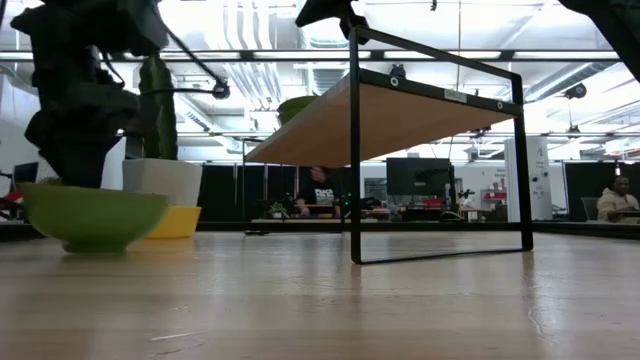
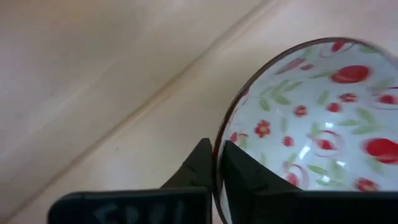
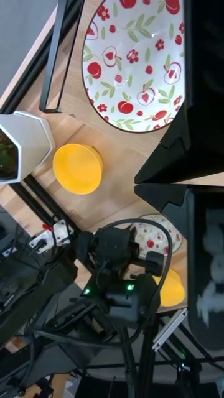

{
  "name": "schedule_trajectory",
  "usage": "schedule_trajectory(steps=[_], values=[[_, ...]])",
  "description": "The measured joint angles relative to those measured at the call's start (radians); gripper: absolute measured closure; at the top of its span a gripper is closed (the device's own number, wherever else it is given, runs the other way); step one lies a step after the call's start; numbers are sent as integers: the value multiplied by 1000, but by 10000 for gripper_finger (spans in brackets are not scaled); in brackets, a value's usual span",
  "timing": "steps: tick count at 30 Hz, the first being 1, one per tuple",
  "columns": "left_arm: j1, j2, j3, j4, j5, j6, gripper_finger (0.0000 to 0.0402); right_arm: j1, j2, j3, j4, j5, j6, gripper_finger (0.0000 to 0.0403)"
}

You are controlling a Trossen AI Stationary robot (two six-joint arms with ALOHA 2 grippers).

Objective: Pick & Place Mini bowls
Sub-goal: Stack the white patterned bowl on the stacked white patterned bowls on the shelf

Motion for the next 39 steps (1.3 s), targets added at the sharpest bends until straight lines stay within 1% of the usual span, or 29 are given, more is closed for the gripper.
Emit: schedule_trajectory(steps=[5,8,9,12,15,23,25,28,32,39], values=[[9,-14,-1,26,-4,21,392,0,0,0,2,0,0,394],[19,-49,-2,23,-8,-30,397,1,-3,0,2,0,0,394],[23,-62,-3,21,-27,-43,398,1,-6,0,2,1,-3,394],[32,-119,-7,-3,-63,-64,399,1,-16,0,4,3,-4,394],[45,-183,-6,-6,-51,-87,400,1,-27,0,6,3,-4,394],[74,-347,15,5,-79,-138,400,0,-77,0,9,4,-24,394],[89,-381,25,10,-81,-147,400,1,-94,0,12,18,-27,394],[112,-420,55,14,-81,-148,400,1,-120,0,12,24,-31,394],[140,-442,121,23,-81,-119,401,1,-146,0,10,26,-54,394],[219,-399,285,23,-71,-5,401,2,-173,0,-16,30,-88,394]])
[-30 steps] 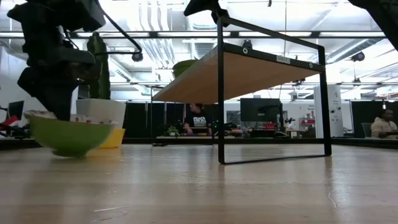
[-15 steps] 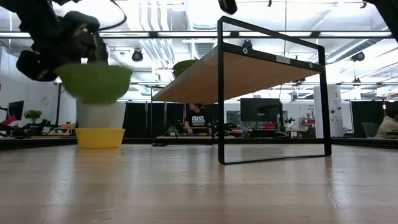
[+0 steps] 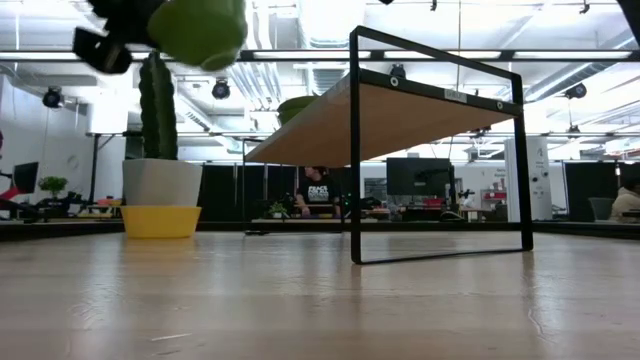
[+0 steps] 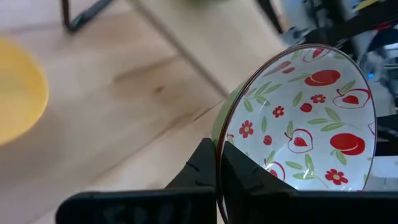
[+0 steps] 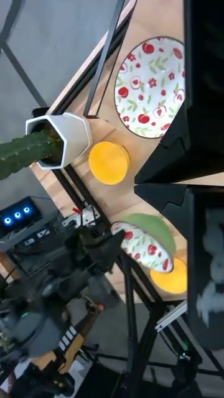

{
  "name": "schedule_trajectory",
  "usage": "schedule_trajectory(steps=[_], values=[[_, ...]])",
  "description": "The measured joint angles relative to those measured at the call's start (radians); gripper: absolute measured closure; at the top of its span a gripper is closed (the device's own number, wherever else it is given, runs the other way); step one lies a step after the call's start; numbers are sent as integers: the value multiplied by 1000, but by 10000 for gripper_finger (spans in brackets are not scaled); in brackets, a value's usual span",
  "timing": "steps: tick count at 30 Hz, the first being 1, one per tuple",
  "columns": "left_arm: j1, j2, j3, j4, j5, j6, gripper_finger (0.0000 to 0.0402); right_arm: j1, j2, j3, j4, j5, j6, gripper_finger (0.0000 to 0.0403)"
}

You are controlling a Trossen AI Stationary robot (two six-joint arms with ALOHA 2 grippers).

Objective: Pick & Place Mini bowls
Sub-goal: Stack the white patterned bowl on the stacked white patterned bowls on the shelf

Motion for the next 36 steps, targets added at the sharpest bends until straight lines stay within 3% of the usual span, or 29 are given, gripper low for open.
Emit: schedule_trajectory(steps=[8,19,30,36], values=[[173,130,150,-5,126,131,401,5,-22,0,-86,35,-89,394],[430,403,364,-2,341,243,401,63,-81,0,-115,317,-223,394],[537,689,652,-13,391,304,401,148,-78,-9,-18,358,-276,394],[543,824,769,-106,375,363,401,164,-76,-38,-22,358,-282,394]])
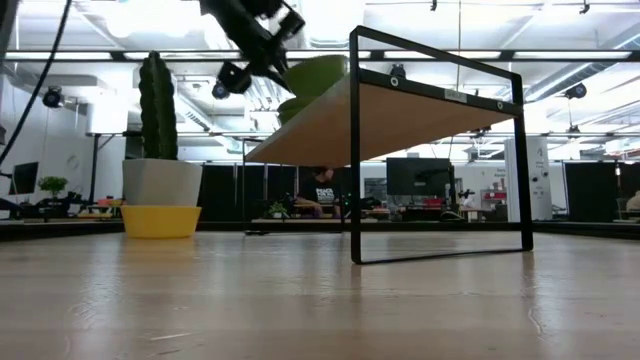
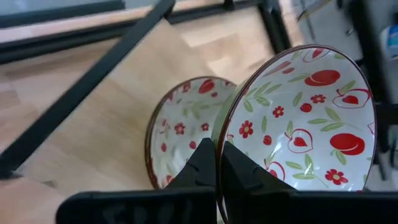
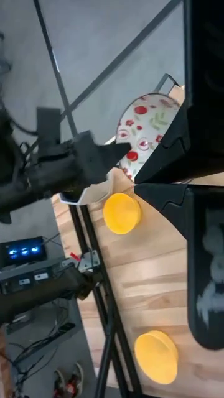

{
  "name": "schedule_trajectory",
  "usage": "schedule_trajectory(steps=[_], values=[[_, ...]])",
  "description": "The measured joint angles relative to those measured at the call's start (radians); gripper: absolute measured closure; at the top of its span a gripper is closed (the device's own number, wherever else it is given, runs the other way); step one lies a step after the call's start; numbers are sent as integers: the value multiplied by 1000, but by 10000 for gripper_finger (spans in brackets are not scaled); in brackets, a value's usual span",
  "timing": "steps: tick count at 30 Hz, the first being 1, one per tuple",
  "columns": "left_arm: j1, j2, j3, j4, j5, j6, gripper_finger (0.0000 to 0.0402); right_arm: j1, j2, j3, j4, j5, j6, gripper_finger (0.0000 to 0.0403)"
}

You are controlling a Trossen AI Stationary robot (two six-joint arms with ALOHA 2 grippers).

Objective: Pick & Place Mini bowls
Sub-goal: Stack the white patterned bowl on the stacked white patterned bowls on the shelf, then put the top yellow bowl on the shelf

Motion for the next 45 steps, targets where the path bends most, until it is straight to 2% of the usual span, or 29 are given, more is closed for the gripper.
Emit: schedule_trajectory(steps=[6,17,34,45], values=[[-1,59,26,-51,-17,34,401,5,-1,-45,-4,-1,1,394],[-1,55,23,-93,-93,45,398,5,-5,-75,6,-1,3,394],[-4,63,22,-112,-96,59,394,5,-5,-75,6,-1,4,394],[-4,63,22,-86,-96,57,333,5,-5,-75,6,-2,4,394]])
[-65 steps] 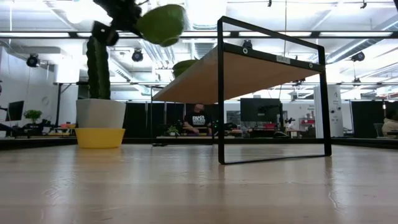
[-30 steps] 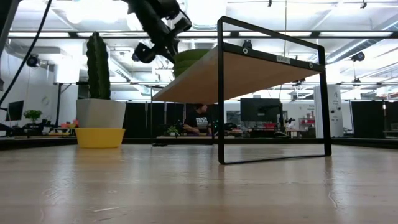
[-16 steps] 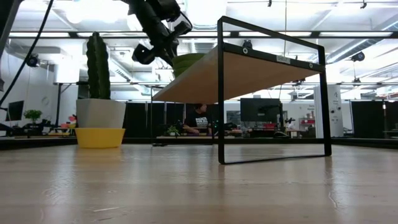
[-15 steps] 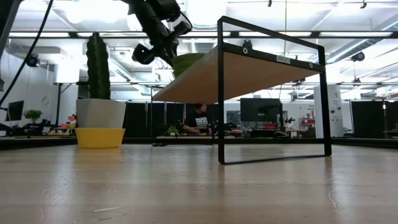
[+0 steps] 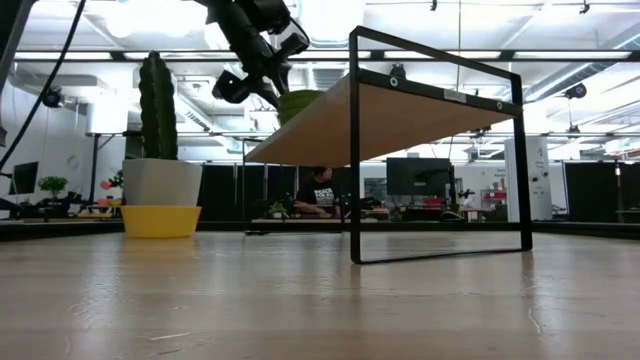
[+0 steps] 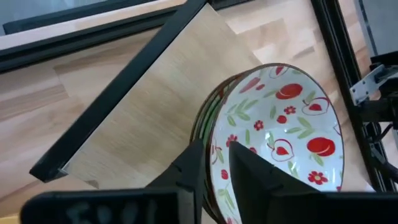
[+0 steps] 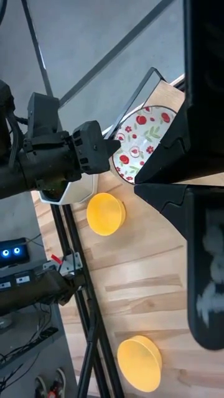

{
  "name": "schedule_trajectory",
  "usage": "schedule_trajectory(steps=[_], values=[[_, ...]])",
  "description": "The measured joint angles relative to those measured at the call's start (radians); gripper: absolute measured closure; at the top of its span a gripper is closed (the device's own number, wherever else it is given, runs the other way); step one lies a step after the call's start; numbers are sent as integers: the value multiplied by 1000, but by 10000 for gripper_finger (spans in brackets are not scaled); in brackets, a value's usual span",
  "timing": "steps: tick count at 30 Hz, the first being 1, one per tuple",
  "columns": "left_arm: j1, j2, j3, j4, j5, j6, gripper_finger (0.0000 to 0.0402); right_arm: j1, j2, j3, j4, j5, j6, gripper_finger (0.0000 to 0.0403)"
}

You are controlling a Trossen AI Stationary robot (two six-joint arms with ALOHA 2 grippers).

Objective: Pick & Place Mini bowls
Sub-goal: Put the top yellow bowl on the shelf

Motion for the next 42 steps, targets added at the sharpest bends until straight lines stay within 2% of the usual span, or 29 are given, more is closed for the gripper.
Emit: schedule_trajectory(steps=[8,18,23,31,37,42], values=[[-3,-17,5,-30,4,13,326,0,-1,0,-6,0,2,394],[-36,-104,2,-296,3,104,326,1,-2,0,-21,-1,3,394],[-72,-144,-37,-403,-53,133,326,1,-2,0,-21,-1,-1,394],[-90,-250,-292,-390,-72,104,326,1,-2,0,-20,-1,-15,394],[-95,-340,-552,-227,-72,88,326,1,-2,0,-18,-1,-14,394],[-96,-374,-715,-134,-77,97,326,1,-2,0,-10,-1,-11,394]])
